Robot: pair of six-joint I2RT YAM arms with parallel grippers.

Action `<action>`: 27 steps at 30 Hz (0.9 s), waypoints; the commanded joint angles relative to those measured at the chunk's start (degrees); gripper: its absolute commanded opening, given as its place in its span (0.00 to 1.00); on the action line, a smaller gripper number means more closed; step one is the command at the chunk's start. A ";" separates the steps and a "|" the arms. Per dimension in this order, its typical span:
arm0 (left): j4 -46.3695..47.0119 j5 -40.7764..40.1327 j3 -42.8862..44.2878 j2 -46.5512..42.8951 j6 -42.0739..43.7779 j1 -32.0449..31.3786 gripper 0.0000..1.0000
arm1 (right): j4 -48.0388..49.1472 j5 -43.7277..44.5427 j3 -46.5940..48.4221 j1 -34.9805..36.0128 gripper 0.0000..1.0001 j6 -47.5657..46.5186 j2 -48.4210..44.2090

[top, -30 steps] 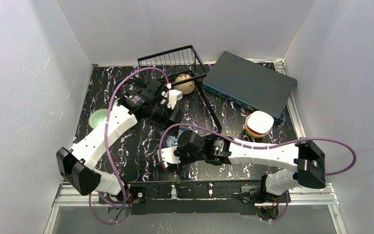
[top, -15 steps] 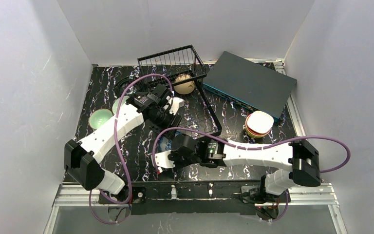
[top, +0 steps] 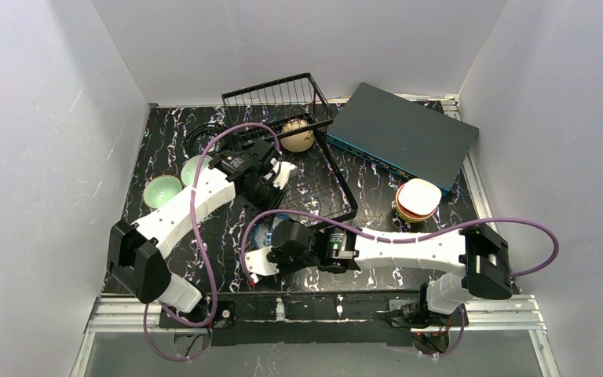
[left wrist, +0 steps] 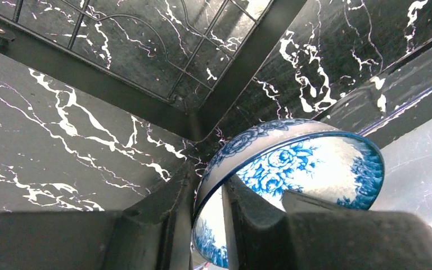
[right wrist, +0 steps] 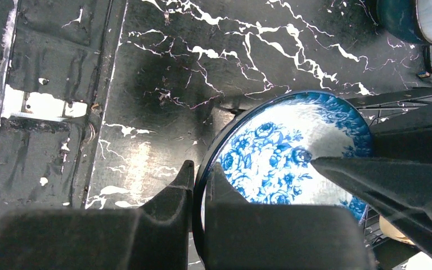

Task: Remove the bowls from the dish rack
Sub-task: Place the bowl with the bowl.

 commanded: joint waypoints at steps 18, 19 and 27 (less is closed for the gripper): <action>1.27 -5.31 -3.97 -11.22 -1.68 -0.03 0.00 | 0.37 3.26 2.17 0.30 0.66 2.10 -2.00; 1.39 -5.79 -3.88 -11.68 -2.01 -0.03 0.00 | 0.65 3.79 1.82 0.32 0.70 2.48 -2.48; 2.12 -13.00 -4.80 -16.57 -6.05 0.67 0.00 | 2.01 12.54 -1.57 0.06 0.98 6.67 -5.79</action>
